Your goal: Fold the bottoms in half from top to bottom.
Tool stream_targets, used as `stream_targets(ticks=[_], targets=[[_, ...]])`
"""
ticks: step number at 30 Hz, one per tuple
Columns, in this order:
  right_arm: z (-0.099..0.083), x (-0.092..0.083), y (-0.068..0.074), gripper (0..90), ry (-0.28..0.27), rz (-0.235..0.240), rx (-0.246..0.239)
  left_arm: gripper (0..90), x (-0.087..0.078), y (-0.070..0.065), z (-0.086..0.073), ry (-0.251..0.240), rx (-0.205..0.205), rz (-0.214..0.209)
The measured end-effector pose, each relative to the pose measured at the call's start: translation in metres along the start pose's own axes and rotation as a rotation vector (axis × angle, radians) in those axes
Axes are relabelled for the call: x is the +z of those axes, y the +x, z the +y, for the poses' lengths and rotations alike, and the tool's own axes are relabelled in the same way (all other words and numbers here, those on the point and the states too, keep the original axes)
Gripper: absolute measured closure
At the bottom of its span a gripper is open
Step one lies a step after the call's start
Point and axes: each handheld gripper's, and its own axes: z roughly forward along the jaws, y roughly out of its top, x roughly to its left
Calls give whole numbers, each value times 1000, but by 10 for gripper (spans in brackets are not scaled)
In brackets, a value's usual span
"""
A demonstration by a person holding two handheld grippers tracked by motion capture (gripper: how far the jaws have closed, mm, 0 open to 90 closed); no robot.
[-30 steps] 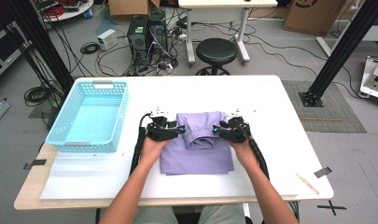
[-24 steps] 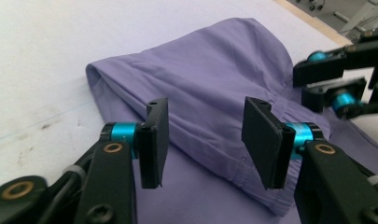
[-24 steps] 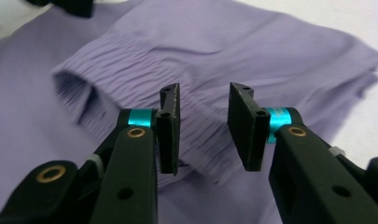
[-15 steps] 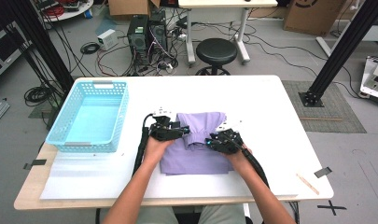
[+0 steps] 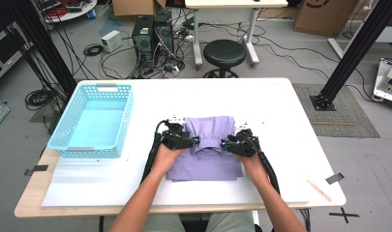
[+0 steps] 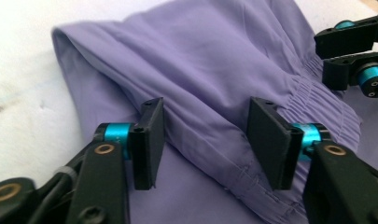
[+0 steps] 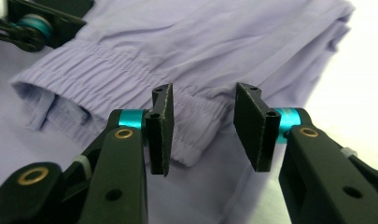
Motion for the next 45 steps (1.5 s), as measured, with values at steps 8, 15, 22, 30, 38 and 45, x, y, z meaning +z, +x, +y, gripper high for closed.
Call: stream_targets(ticks=[8, 15, 22, 30, 38, 45], targets=[[-1, 0, -1, 559, 34, 49, 88, 619, -1, -2, -4, -8, -21, -17], [-1, 5, 0, 659, 31, 89, 67, 651, 0, -4, -6, -23, 4, -13], [-2, 6, 4, 851, 14, 92, 46, 840, -4, -7, -7, -50, 28, 3], [1, -11, 0, 853, -21, 122, 54, 845, -21, -8, -6, -116, 4, -73], [-5, -5, 10, 575, 26, 105, 58, 844, -21, -2, -15, -94, -19, -84], [-7, 3, 15, 781, 37, 144, 65, 844, -19, -1, -17, -93, -32, -87]])
